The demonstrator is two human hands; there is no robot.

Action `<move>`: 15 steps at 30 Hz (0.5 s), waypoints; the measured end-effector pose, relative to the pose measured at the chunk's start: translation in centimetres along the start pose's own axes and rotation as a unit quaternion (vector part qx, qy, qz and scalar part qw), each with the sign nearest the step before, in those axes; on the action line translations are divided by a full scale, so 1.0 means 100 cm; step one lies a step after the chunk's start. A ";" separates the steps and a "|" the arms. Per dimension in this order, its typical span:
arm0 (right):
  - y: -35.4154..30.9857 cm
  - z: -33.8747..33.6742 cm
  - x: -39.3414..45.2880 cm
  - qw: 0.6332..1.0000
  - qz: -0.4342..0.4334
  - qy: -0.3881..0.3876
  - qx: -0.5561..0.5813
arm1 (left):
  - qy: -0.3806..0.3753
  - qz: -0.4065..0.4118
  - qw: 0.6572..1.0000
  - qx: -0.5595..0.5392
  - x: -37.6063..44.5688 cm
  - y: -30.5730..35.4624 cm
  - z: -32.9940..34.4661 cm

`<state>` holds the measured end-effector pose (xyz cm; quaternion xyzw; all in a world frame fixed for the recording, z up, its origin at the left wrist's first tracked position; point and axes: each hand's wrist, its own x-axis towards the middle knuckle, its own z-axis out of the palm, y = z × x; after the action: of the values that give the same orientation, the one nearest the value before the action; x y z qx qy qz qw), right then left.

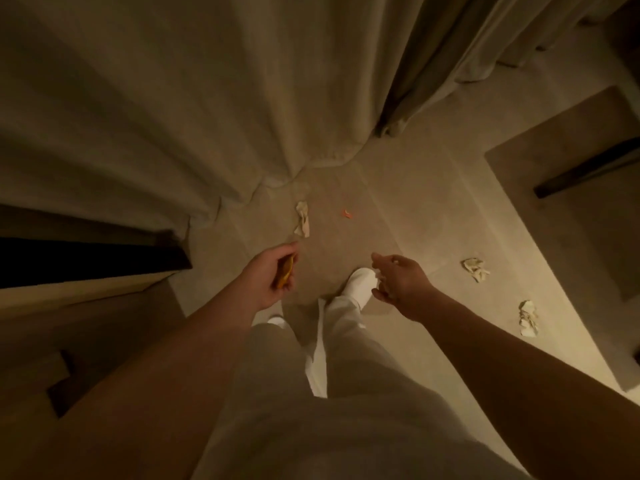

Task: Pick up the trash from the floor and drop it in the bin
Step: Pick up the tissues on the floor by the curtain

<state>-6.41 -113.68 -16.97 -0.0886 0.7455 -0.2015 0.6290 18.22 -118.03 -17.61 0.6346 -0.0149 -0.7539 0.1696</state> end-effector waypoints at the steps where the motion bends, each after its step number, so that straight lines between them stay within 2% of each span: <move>1: -0.011 0.000 0.013 1.000 -0.005 0.005 -0.030 | 0.007 -0.002 1.000 0.000 0.012 0.007 0.004; 5: -0.038 0.006 0.075 0.997 0.007 0.017 -0.074 | 0.057 0.000 0.998 0.035 0.071 0.029 0.017; 8: -0.039 0.017 0.141 0.995 0.026 0.030 -0.089 | 0.101 0.021 0.989 0.108 0.133 0.041 0.019; 12: -0.020 0.033 0.256 0.986 0.018 0.066 -0.152 | 0.148 0.033 0.963 0.223 0.249 0.057 0.005; 15: 0.001 0.048 0.344 0.977 -0.003 0.074 -0.198 | 0.172 0.076 0.937 0.294 0.340 0.067 -0.007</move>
<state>-8.34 -127.80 -48.63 -0.1986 0.8148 -0.0577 0.5417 15.86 -133.53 -48.53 0.7731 -0.2551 -0.5798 0.0320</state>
